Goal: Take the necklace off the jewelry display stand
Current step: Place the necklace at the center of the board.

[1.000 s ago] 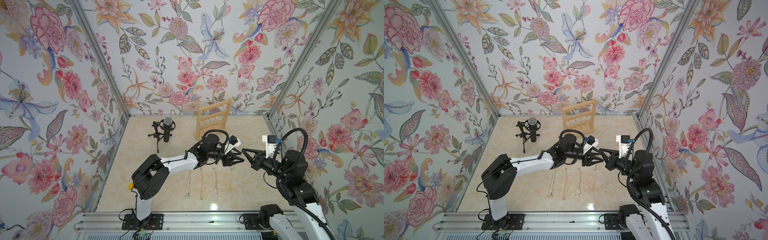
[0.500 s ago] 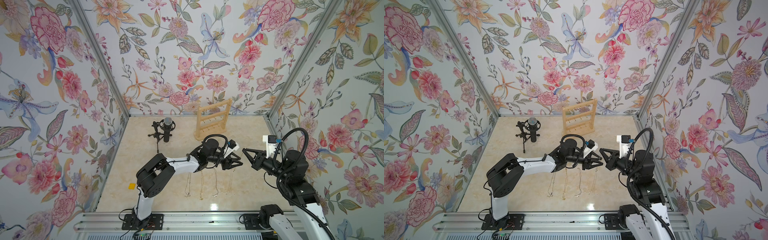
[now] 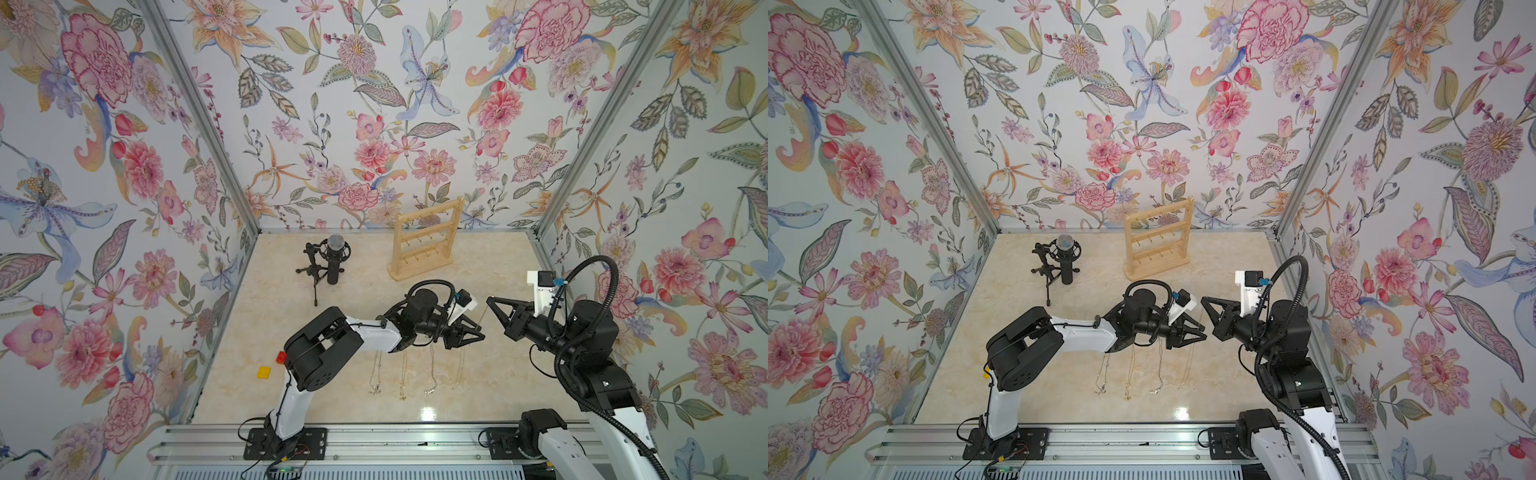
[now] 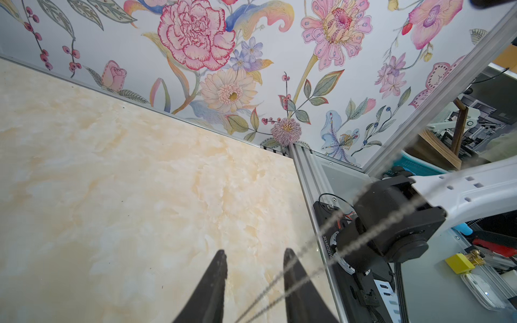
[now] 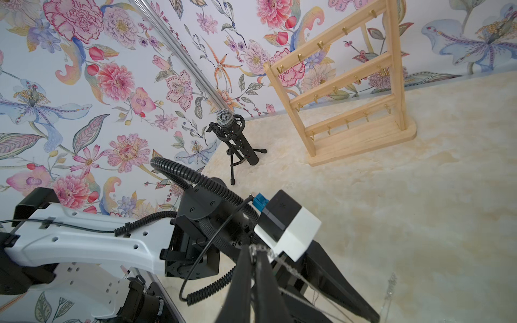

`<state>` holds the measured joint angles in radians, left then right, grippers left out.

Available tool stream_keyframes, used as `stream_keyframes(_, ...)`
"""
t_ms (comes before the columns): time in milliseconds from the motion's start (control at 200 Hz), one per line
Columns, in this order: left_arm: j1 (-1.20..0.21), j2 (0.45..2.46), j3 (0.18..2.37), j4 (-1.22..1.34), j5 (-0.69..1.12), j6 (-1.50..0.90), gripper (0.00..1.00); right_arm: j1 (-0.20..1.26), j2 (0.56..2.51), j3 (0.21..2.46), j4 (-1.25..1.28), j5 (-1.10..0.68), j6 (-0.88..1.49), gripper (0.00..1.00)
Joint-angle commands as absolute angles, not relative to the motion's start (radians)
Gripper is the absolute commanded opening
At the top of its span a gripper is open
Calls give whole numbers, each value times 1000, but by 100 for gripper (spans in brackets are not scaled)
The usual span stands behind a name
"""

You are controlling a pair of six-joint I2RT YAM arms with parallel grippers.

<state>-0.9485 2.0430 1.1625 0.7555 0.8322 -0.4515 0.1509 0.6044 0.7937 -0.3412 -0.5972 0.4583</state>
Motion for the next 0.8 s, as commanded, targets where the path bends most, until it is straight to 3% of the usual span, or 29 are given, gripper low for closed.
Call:
stream_keyframes(0, -969, 2065, 1149, 818, 845, -474, 36, 142, 594, 829, -354, -585, 441, 0)
stream_keyframes(585, -972, 2117, 1140, 816, 831, -474, 35, 132, 598, 838, -368, -586, 439, 0)
stream_keyframes(796, -972, 2119, 1143, 813, 831, -476, 26, 132, 598, 838, -371, -581, 436, 0)
